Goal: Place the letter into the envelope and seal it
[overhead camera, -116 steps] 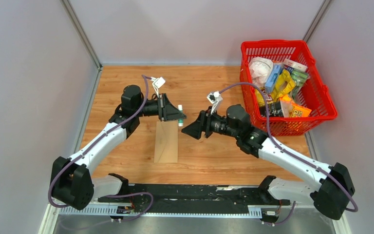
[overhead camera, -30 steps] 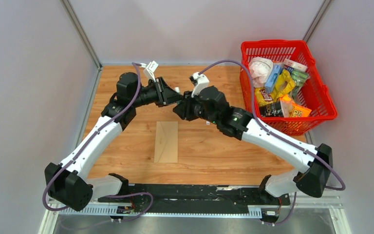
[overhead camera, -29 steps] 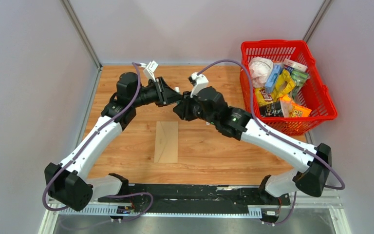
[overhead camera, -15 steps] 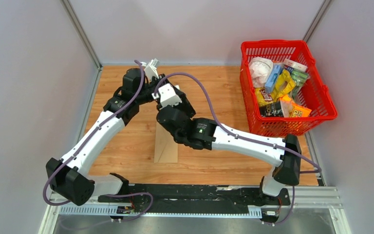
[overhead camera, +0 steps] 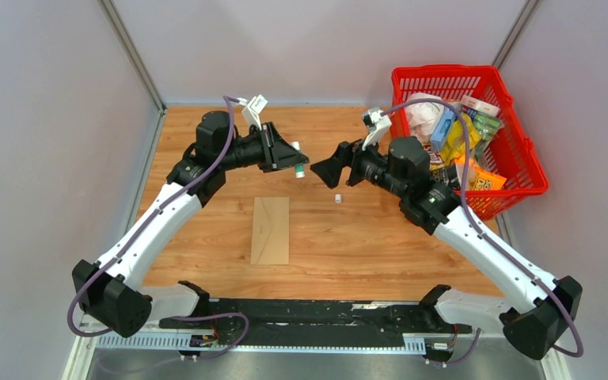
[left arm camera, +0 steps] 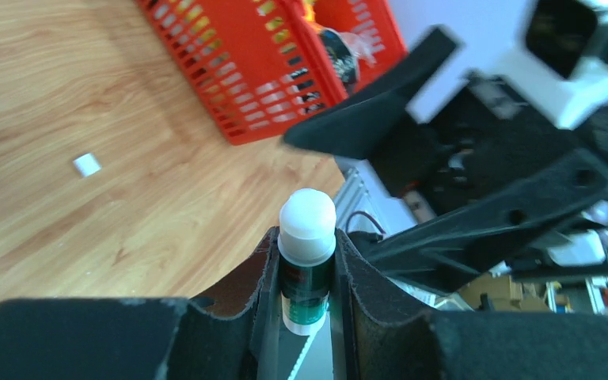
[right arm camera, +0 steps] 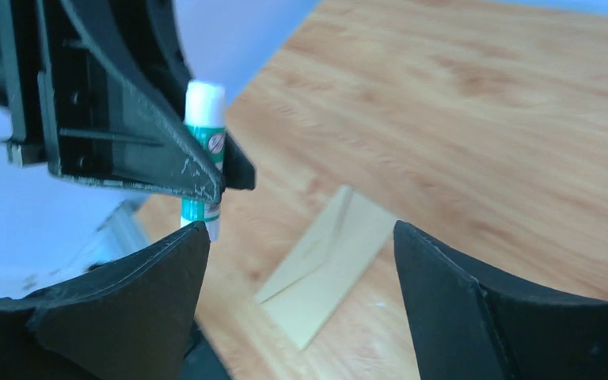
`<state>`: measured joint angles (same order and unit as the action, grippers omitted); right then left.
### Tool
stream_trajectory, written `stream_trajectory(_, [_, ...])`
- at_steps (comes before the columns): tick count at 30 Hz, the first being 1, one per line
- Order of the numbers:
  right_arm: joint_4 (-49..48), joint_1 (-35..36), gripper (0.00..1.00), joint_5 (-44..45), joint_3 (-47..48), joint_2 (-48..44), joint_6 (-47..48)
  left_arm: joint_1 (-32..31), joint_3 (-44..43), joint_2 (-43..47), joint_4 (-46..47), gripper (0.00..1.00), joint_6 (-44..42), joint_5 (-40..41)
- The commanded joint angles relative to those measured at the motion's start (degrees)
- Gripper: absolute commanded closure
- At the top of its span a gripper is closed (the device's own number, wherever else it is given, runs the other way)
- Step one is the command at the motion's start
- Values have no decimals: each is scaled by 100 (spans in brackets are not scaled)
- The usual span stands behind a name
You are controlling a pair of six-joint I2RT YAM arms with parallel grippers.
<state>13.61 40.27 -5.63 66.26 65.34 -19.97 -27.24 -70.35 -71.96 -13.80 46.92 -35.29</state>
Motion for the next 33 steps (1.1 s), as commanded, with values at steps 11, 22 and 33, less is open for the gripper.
stream_trajectory(11, [-3109,-151,16,-3146,-922,506,-2187,-9,293,323,1345,100,19,-1296])
stream_trajectory(22, [-1163,367,85,-1138,-132,488,-1423,-9,250,350,1407,100,20,-858])
stream_trajectory(33, [1460,2510,100,4724,1872,1541,474,-27,-31,306,133,100,63,426])
